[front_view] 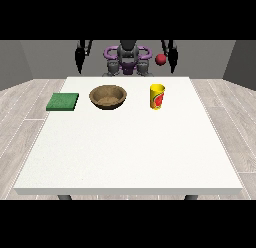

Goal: Pick the cup and pour the ball into the bowl, then pick the bowl and place it on the pad

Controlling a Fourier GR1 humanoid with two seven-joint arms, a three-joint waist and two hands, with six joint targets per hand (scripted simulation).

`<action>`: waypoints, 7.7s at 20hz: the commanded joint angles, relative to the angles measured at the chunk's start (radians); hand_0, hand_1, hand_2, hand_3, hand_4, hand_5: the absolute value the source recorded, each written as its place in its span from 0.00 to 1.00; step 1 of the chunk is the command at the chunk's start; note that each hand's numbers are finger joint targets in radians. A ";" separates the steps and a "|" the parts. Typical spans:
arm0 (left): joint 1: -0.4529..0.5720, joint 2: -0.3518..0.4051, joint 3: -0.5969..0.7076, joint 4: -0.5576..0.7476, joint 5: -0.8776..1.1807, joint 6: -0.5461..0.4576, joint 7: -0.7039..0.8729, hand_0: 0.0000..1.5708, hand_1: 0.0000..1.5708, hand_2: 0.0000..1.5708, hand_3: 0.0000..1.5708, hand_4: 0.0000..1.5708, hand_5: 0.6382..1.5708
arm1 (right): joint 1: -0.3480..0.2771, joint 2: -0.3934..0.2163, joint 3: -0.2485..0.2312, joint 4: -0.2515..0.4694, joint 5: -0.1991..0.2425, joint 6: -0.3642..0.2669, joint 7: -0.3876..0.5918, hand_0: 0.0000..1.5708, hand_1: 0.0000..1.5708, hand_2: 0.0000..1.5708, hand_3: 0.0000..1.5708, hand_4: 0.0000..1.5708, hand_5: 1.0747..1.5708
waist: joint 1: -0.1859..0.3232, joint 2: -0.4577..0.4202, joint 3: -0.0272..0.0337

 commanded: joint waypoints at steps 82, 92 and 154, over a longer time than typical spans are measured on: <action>-0.671 0.050 -0.143 0.776 -0.633 0.618 -0.172 0.88 0.88 1.00 1.00 0.73 1.00 | -0.305 -0.325 -0.364 0.708 -0.214 0.350 -0.430 0.00 0.00 0.00 0.00 0.00 0.98 | -0.019 -0.001 0.0111; -0.642 -0.050 -0.321 0.689 -0.887 0.548 0.062 0.86 0.86 1.00 1.00 0.67 1.00 | -0.249 -0.367 -0.400 0.853 -0.198 0.366 -0.536 0.00 0.00 0.00 0.00 0.00 0.97 | 0.073 -0.048 0.0097; -0.752 -0.045 -0.108 0.342 -0.775 0.315 0.083 0.75 0.75 0.89 0.72 0.49 0.96 | -0.566 -0.253 -0.378 0.912 -0.248 0.212 -0.409 0.00 0.00 0.00 0.00 0.16 0.99 | 0.181 0.230 0.0032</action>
